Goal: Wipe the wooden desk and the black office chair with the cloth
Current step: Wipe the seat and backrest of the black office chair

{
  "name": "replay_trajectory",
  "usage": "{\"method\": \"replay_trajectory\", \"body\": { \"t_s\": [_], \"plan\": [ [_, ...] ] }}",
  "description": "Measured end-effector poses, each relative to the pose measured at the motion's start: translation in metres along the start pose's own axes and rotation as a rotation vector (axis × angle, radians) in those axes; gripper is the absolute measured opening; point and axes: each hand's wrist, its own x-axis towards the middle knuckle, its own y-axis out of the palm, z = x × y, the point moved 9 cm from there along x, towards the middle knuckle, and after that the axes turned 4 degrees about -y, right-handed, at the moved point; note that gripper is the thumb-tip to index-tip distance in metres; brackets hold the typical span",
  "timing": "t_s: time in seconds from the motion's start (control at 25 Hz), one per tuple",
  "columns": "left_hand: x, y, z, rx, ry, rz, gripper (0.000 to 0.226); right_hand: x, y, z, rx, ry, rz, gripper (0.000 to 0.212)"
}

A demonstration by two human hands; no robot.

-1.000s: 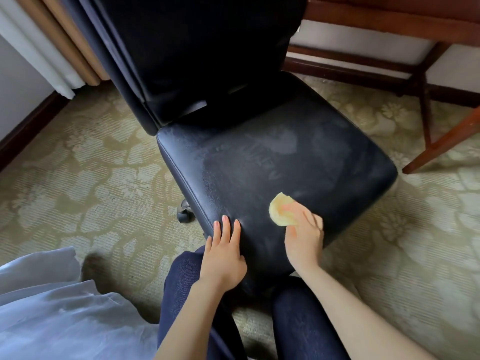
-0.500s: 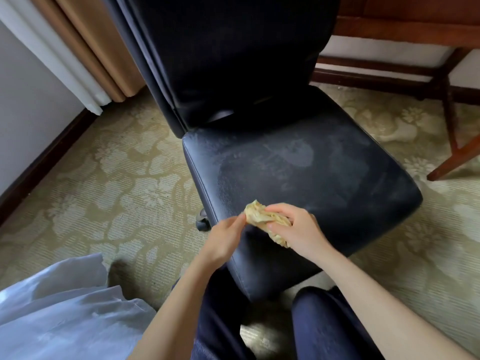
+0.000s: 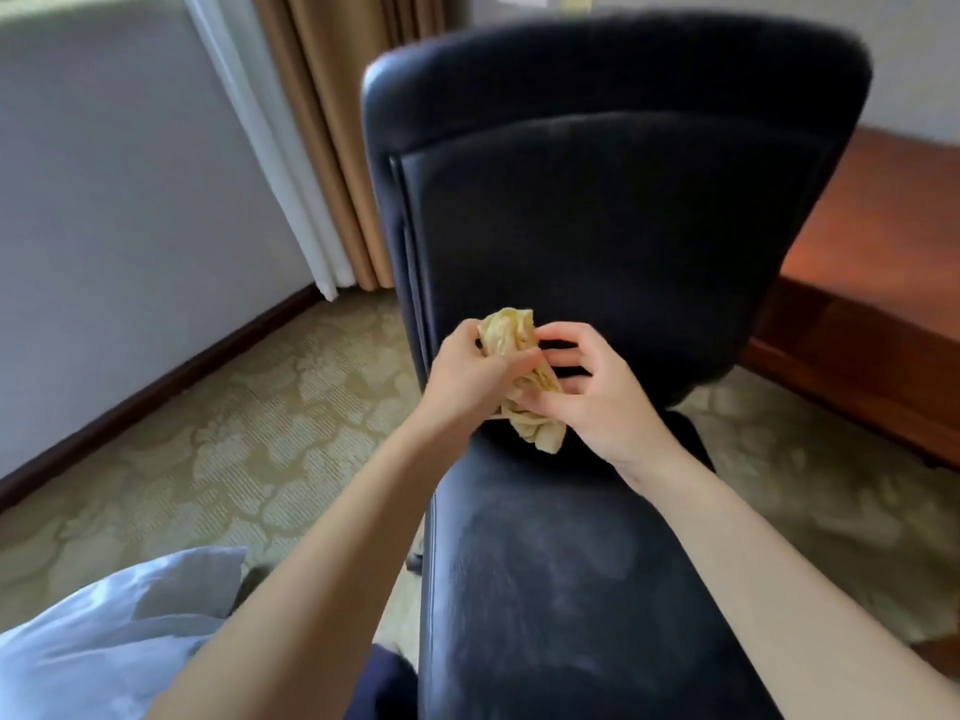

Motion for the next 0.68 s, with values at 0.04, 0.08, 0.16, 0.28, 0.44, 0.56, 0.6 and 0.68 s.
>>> {"method": "replay_trajectory", "body": {
  "t_s": [0.04, 0.08, 0.16, 0.28, 0.44, 0.56, 0.6, 0.68],
  "plan": [
    [-0.005, 0.001, -0.033, 0.036, 0.043, -0.016, 0.026, 0.007, -0.012, 0.029, -0.037, -0.021, -0.010, 0.054],
    [-0.010, 0.000, -0.069, 0.064, 0.094, -0.029, 0.024, 0.017, -0.022, 0.062, -0.099, -0.052, -0.014, 0.060],
    [-0.015, -0.005, -0.138, 0.154, 0.208, -0.027, 0.022, 0.043, -0.033, 0.121, -0.281, -0.117, -0.035, 0.069],
    [0.004, -0.032, -0.229, 0.416, 0.359, 0.032, 0.029, 0.101, -0.030, 0.192, -0.378, -0.173, -0.080, 0.048],
    [0.062, -0.083, -0.274, 0.693, 0.438, 0.058, 0.048, 0.164, -0.014, 0.218, -0.409, -0.122, -0.169, 0.035],
    [0.117, -0.113, -0.259, 0.760, 0.370, 0.041, 0.060, 0.200, 0.005, 0.222, -0.575, -0.163, -0.182, 0.043],
    [0.134, -0.116, -0.248, 0.811, 0.318, 0.068, 0.065, 0.213, 0.010, 0.218, -0.628, -0.132, -0.163, 0.049],
    [0.151, -0.113, -0.228, 0.840, 0.286, 0.140, 0.066, 0.231, 0.016, 0.208, -0.693, -0.047, -0.121, 0.051]
  ]
}}
